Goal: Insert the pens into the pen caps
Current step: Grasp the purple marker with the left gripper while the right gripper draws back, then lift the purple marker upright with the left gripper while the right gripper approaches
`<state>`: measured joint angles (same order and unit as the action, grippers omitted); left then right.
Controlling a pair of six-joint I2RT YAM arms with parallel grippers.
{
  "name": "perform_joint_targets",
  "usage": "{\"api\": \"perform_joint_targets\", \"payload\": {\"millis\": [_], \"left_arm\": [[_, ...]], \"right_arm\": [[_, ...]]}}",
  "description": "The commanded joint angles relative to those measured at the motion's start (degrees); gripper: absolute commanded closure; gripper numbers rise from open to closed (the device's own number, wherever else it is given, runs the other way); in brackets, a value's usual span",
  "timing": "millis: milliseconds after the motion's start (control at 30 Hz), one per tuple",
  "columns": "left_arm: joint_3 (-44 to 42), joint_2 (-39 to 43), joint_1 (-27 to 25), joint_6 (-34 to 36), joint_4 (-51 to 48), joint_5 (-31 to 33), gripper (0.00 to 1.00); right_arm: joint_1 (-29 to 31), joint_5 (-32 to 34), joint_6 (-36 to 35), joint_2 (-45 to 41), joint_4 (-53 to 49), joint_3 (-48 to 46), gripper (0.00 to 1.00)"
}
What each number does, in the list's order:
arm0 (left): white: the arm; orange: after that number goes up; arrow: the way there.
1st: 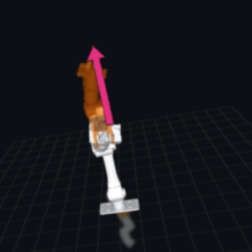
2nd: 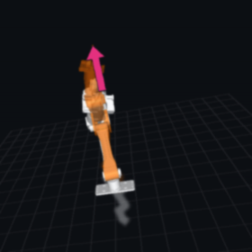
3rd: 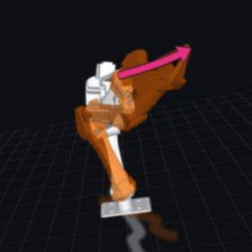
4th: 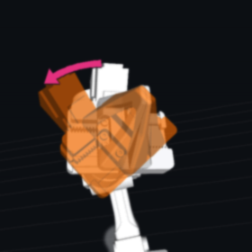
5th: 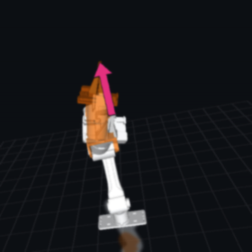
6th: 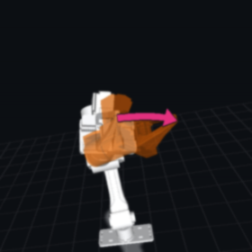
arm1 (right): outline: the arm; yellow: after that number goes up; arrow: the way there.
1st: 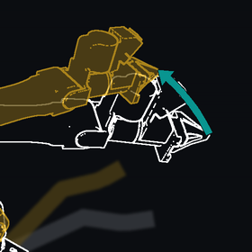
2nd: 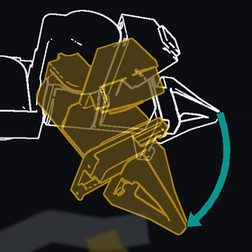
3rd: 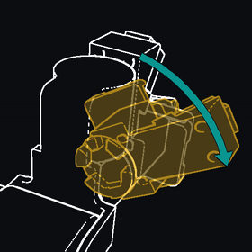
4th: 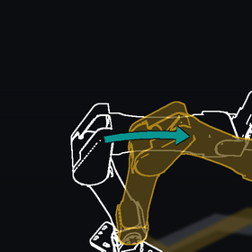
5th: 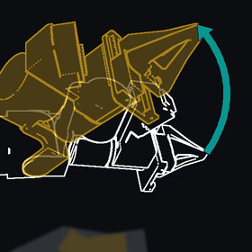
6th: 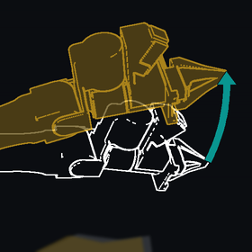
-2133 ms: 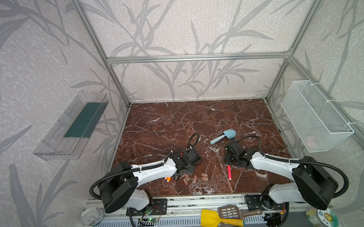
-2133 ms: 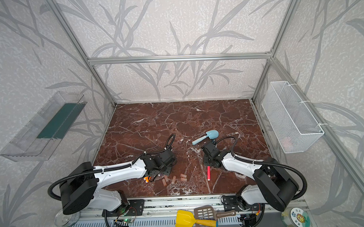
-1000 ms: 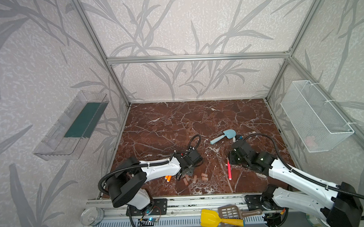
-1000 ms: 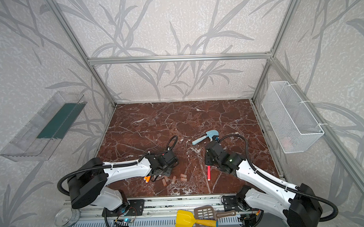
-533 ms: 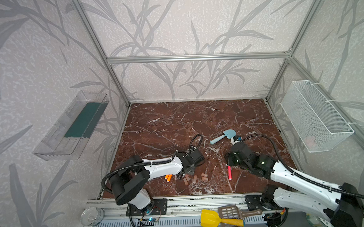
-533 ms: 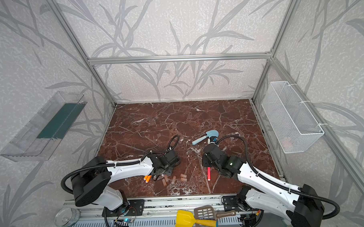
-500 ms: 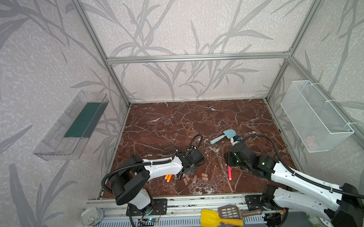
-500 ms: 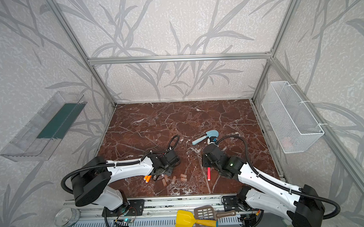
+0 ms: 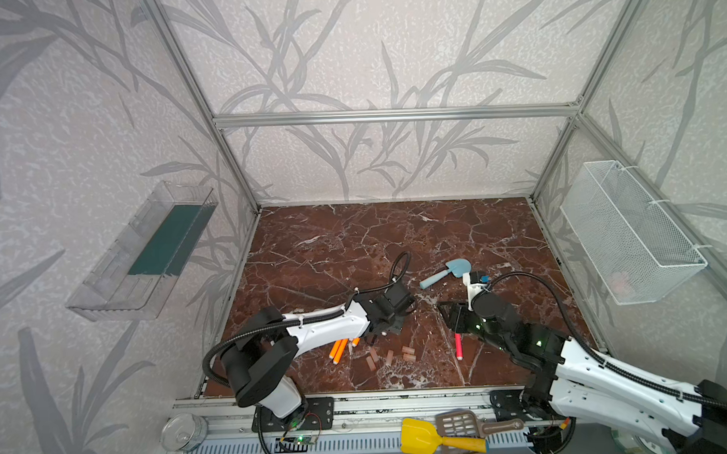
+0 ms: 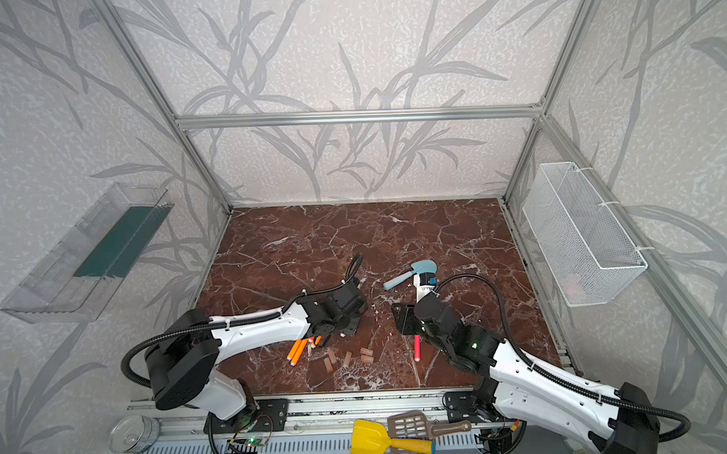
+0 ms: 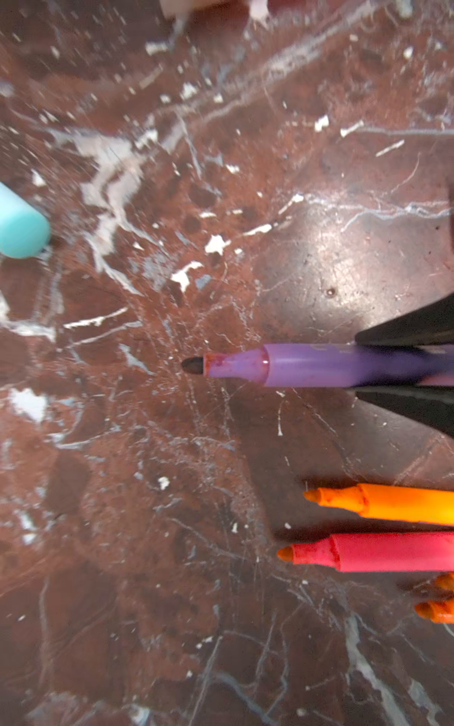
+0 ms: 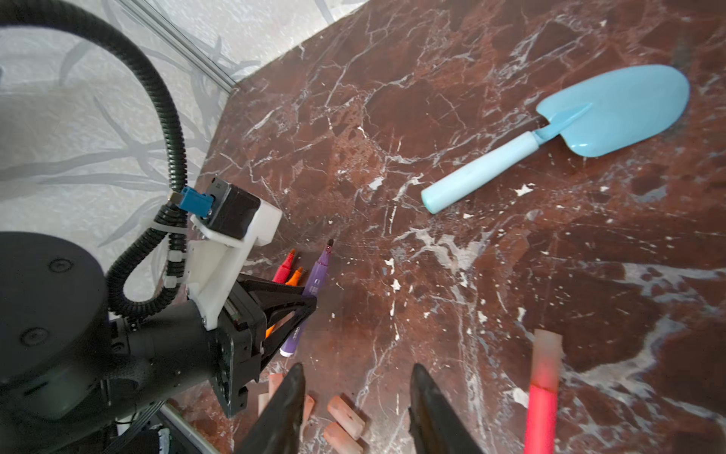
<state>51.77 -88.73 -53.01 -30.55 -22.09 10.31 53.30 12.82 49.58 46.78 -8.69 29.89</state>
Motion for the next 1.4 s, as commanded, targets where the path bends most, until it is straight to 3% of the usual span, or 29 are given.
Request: {"api": "perform_joint_targets", "payload": {"millis": [0, 233, 433, 933, 1033, 1267, 1367], "left_arm": [[-0.3, 5.4, 0.6, 0.9, 1.3, -0.7, 0.96], [-9.9, 18.1, 0.5, 5.0, 14.7, -12.6, 0.97], [-14.4, 26.5, -0.2, 5.4, 18.9, -16.8, 0.97], [-16.3, 31.1, -1.1, 5.6, 21.5, -22.5, 0.97], [-16.8, 32.4, -1.2, 5.5, 21.6, -23.3, 0.97], [-17.2, 34.2, -1.2, 5.8, 21.3, -22.8, 0.95], [-17.1, 33.9, -1.2, 5.8, 21.4, -22.5, 0.90]], "right_arm": [[2.4, -0.3, 2.2, 1.9, 9.8, -1.5, 0.56], [7.2, 0.9, 4.7, 8.7, 21.8, -2.1, 0.52], [8.4, 0.2, 5.6, 14.9, 29.4, -0.2, 0.51], [9.5, 2.3, 6.7, 22.8, 30.9, 4.9, 0.52], [9.5, 2.2, 7.2, 23.9, 30.9, 5.5, 0.59], [9.5, 3.0, 8.2, 23.8, 30.4, 5.7, 0.87], [9.7, 3.5, 8.6, 23.4, 30.6, 5.4, 0.94]]}}
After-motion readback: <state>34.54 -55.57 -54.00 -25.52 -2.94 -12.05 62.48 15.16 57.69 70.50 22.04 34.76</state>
